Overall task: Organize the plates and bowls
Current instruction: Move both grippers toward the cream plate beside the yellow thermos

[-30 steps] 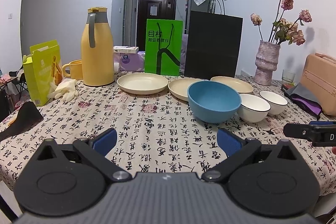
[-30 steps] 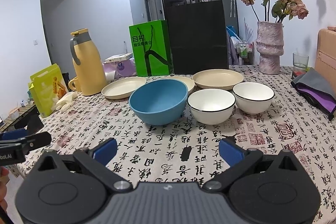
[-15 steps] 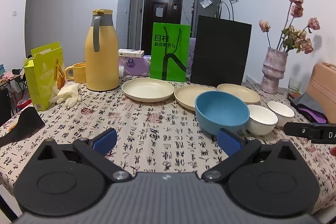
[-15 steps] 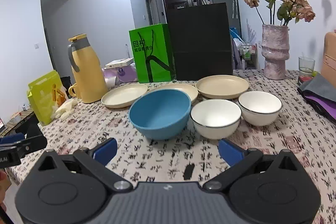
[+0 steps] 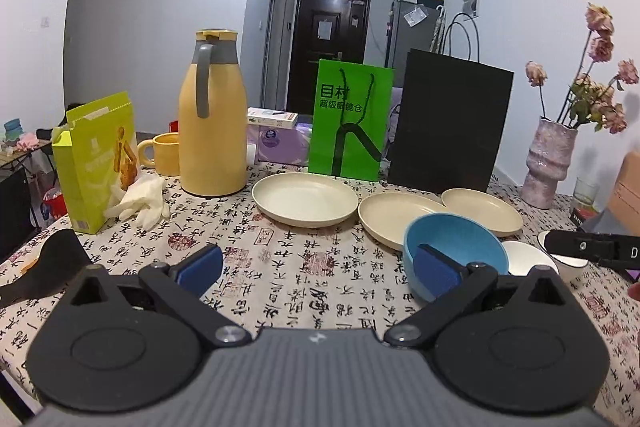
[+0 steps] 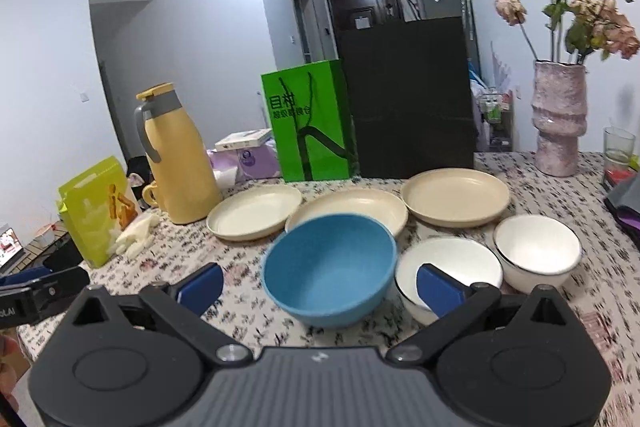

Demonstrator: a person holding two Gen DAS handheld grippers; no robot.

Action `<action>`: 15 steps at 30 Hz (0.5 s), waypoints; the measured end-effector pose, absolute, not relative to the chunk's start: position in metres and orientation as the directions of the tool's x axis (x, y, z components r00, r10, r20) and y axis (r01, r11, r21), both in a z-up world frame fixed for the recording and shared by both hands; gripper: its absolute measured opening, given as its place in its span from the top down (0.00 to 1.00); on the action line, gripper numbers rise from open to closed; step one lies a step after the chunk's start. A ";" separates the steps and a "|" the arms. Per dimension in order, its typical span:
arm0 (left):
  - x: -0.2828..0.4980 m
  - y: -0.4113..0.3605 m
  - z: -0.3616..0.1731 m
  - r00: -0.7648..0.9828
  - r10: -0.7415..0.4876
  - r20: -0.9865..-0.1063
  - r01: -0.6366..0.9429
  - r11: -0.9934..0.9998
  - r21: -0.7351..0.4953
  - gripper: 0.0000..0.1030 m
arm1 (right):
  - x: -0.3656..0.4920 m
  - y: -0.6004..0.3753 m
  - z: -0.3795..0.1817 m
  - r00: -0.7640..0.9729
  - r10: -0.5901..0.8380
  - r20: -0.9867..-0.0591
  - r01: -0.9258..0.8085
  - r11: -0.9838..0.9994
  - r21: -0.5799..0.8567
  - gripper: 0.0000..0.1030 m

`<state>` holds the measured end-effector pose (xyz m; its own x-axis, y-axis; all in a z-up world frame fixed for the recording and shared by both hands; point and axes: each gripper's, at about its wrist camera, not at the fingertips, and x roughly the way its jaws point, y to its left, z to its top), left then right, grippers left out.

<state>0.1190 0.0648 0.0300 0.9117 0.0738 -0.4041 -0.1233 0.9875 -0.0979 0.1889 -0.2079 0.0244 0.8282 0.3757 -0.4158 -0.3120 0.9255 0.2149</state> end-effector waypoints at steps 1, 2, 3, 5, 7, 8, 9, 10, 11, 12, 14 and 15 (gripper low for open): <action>0.124 0.068 0.032 0.909 0.074 -0.409 -0.127 0.987 -0.103 0.00 | 0.193 -0.206 0.026 0.829 0.379 -0.412 -0.317 0.924 0.213 0.00; 0.128 0.071 0.033 0.908 0.075 -0.413 -0.130 0.986 -0.107 0.00 | 0.198 -0.204 0.028 0.829 0.382 -0.409 -0.321 0.923 0.213 0.00; 0.131 0.074 0.034 0.906 0.077 -0.415 -0.134 0.985 -0.110 0.00 | 0.203 -0.202 0.030 0.827 0.386 -0.407 -0.324 0.921 0.215 0.00; 0.138 0.079 0.037 0.905 0.084 -0.417 -0.145 0.983 -0.117 0.00 | 0.214 -0.198 0.034 0.821 0.400 -0.407 -0.335 0.915 0.224 0.00; 0.146 0.085 0.039 0.903 0.086 -0.420 -0.152 0.980 -0.126 0.00 | 0.225 -0.194 0.036 0.815 0.409 -0.412 -0.343 0.912 0.226 0.00; 0.150 0.088 0.040 0.901 0.084 -0.425 -0.154 0.979 -0.131 0.00 | 0.231 -0.191 0.036 0.811 0.410 -0.417 -0.345 0.911 0.227 0.00; 0.155 0.091 0.041 0.899 0.083 -0.430 -0.156 0.978 -0.137 0.00 | 0.236 -0.189 0.036 0.808 0.412 -0.422 -0.346 0.910 0.227 0.00; 0.159 0.094 0.042 0.897 0.084 -0.433 -0.159 0.977 -0.140 0.00 | 0.242 -0.187 0.037 0.804 0.415 -0.425 -0.349 0.909 0.228 0.00; 0.163 0.097 0.043 0.896 0.089 -0.436 -0.165 0.976 -0.140 0.00 | 0.247 -0.185 0.037 0.801 0.418 -0.428 -0.352 0.908 0.229 0.00; 0.167 0.099 0.044 0.895 0.095 -0.437 -0.171 0.975 -0.140 0.00 | 0.252 -0.182 0.037 0.798 0.421 -0.432 -0.353 0.907 0.231 0.00; 0.175 0.104 0.046 0.893 0.101 -0.439 -0.180 0.973 -0.143 0.00 | 0.263 -0.177 0.038 0.789 0.430 -0.439 -0.359 0.902 0.238 0.00; 0.179 0.106 0.046 0.893 0.102 -0.439 -0.182 0.972 -0.146 0.00 | 0.267 -0.175 0.039 0.786 0.433 -0.442 -0.360 0.901 0.242 0.00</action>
<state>0.1786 0.1064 0.0465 0.8928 0.1017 -0.4388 -0.1823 0.9724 -0.1456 0.2675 -0.1749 0.0388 0.7855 0.4327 -0.4424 -0.3602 0.9010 0.2417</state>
